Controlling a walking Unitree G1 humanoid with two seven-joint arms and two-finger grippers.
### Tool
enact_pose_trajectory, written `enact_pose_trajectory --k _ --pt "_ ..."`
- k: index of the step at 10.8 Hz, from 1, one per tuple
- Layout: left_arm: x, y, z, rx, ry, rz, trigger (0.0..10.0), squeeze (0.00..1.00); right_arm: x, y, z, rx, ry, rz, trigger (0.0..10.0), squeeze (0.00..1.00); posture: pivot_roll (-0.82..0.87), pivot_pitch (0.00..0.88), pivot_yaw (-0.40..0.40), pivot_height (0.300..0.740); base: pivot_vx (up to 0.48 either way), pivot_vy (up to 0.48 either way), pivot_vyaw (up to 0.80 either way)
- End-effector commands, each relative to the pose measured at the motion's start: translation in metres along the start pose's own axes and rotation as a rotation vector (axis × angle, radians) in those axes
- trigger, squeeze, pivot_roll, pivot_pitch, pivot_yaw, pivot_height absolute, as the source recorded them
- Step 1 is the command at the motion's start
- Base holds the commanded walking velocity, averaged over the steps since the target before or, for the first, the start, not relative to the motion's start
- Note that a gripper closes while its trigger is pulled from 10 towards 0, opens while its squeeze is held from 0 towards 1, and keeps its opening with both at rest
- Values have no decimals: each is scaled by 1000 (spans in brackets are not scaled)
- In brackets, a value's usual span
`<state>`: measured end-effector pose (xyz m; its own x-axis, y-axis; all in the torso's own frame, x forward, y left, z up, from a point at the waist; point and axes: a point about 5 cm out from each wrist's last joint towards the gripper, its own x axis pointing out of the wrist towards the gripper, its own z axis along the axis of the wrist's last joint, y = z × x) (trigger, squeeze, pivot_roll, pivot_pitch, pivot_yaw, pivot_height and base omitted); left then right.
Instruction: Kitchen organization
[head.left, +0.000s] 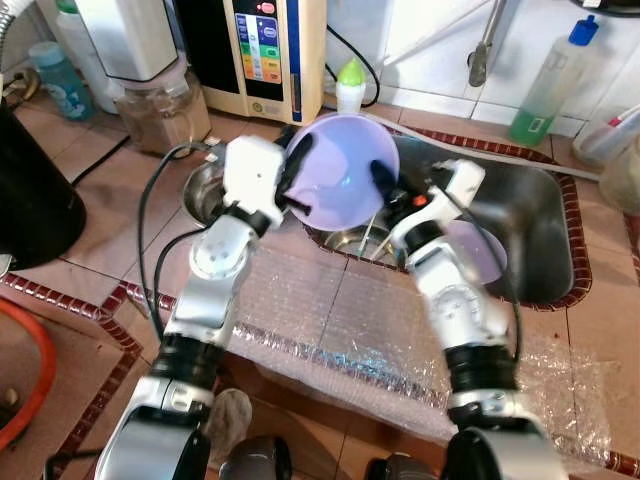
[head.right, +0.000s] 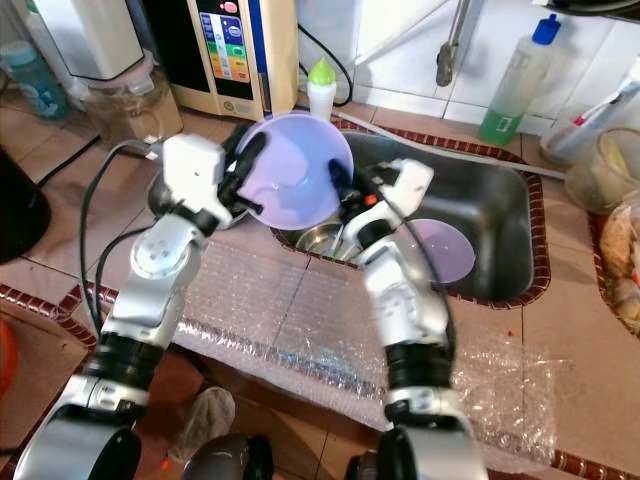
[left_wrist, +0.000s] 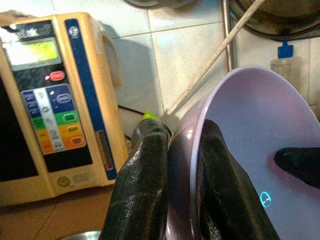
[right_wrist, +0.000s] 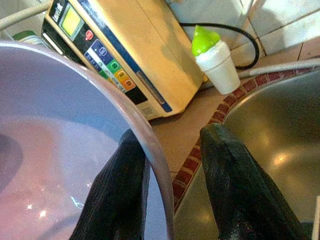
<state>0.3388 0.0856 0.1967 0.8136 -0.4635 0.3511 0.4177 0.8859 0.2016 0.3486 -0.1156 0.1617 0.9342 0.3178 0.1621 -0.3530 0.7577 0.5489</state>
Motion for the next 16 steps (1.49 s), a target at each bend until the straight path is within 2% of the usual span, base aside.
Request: enact_pose_trajectory --k 1,6,9,10,11,12,13,14,15,16 --pt "4 -2 2 16 -1 -16 10000 1000 4 4 0 -11 16 17 0 0 -53 10 61 740 0 0 0" --pt "3 4 0 16 11 -1 10000 1000 10 3 4 -58 36 44 0 0 -42 15 65 740 0 0 0" --pt "3 6 1 40 20 -18 10000 1000 13 -2 10 -181 76 87 0 0 -41 19 85 740 0 0 0" --pt "-2 6 5 69 23 -71 10000 1000 11 -14 13 -300 86 4 0 0 -35 22 85 740 0 0 0" --pt "-9 4 7 104 28 -129 10000 1000 7 -27 17 -376 89 -69 0 0 -32 26 84 740 0 0 0" --pt "-27 -1 4 124 68 -228 10000 1000 -3 -49 20 -466 114 -163 0 0 -28 28 80 740 0 0 0" --pt "-40 -4 -1 146 99 -277 10000 1000 -11 -64 19 -482 126 -259 0 0 -22 29 74 740 0 0 0" --pt "-47 -4 -4 143 131 -273 10000 1000 -19 -77 14 -515 137 -373 0 0 -16 30 67 740 0 0 0" --pt "-51 -6 -7 115 178 -285 10000 1000 -29 -90 5 -503 155 -506 0 0 -12 29 59 740 0 0 0" --pt "-53 -9 -10 121 213 -324 10000 1000 -34 -95 0 -504 177 -562 510 0 -12 28 58 740 0 0 0"
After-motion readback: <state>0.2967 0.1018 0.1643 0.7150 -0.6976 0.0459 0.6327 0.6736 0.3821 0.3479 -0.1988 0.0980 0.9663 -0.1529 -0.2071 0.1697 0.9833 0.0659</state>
